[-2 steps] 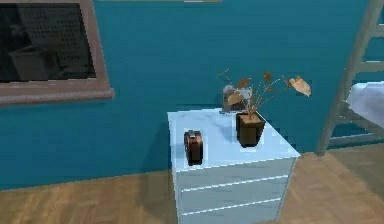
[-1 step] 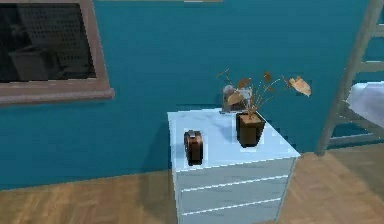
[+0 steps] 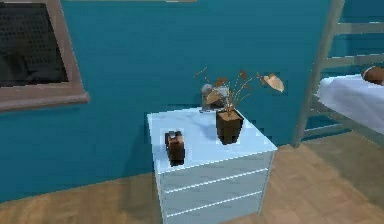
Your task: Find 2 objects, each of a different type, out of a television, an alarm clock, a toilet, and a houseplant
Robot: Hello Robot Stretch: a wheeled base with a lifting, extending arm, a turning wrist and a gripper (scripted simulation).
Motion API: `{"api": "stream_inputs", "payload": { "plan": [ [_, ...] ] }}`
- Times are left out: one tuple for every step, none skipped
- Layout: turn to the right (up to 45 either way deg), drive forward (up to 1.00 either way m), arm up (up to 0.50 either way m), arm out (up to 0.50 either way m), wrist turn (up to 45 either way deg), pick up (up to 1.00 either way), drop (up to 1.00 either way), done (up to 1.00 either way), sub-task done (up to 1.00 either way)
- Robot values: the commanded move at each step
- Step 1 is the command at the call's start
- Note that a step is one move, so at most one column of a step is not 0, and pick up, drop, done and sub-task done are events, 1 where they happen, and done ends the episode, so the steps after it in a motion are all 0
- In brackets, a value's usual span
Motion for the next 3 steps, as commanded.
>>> {"api": "stream_inputs", "payload": {
  "plan": [
    [0.0,0.1,0.0,0.0,0.0,0.0,0.0,0.0,0.0],
    [12.0,0.0,0.0,0.0,0.0,0.0,0.0,0.0,0.0],
    [0.0,0.0,0.0,0.0,0.0,0.0,0.0,1.0,0.0]
  ]
}}
